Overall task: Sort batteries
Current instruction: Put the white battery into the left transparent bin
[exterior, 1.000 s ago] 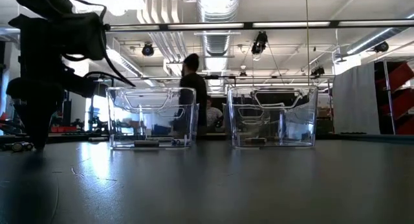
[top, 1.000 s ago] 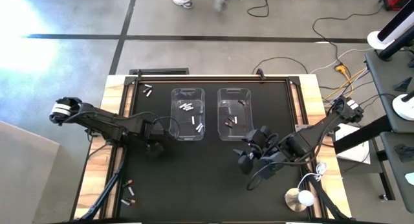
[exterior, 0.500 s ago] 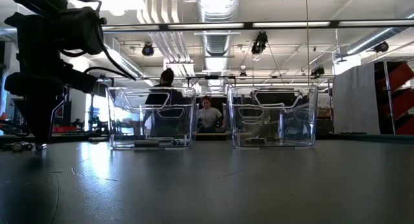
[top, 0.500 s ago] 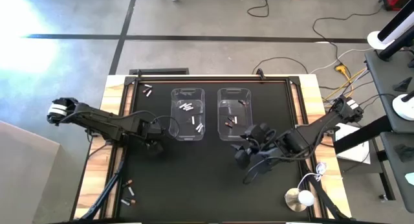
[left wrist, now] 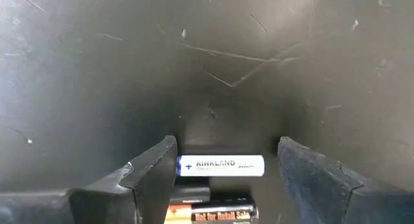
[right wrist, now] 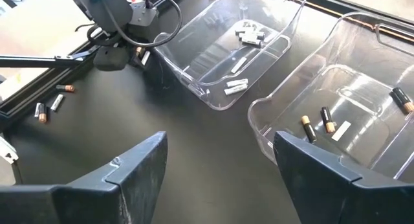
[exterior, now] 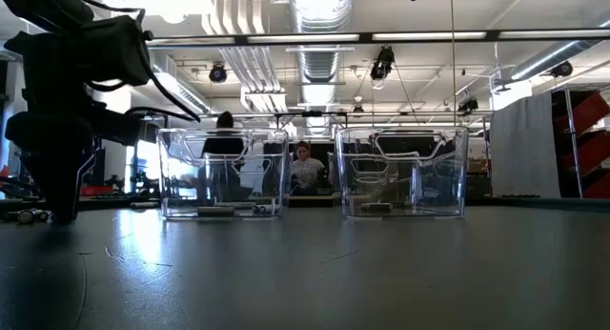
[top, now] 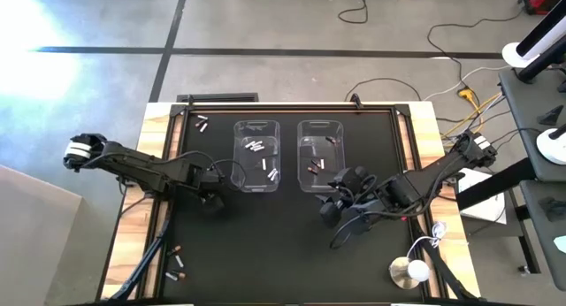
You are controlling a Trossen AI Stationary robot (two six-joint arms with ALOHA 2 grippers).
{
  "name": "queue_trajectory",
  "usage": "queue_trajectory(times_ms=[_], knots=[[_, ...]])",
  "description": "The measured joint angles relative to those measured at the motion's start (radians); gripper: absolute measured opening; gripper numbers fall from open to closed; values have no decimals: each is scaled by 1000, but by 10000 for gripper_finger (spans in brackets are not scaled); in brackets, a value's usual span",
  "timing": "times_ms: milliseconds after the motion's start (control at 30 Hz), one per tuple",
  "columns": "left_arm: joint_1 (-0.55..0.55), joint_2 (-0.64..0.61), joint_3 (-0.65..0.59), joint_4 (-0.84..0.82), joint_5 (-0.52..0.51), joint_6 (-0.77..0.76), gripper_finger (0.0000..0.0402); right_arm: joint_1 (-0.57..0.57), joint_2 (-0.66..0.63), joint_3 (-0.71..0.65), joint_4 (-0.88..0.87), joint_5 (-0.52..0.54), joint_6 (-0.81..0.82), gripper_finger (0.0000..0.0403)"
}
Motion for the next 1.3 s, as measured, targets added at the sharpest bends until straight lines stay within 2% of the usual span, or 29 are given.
queue_trajectory(times_ms=[200, 567, 1000, 1300], knots=[[0, 3, 26, -24, 37, -1, 230, -1, 0, 0, -1, 0, -1, 275], [0, 3, 32, -53, 42, -40, 232, -16, 0, 0, -1, 0, -4, 271], [0, 0, 16, -45, 68, 64, 219, -16, 0, 0, -1, 0, -1, 272], [-2, 0, 2, -31, 76, 79, 213, -18, 0, 0, -2, 0, -1, 262]])
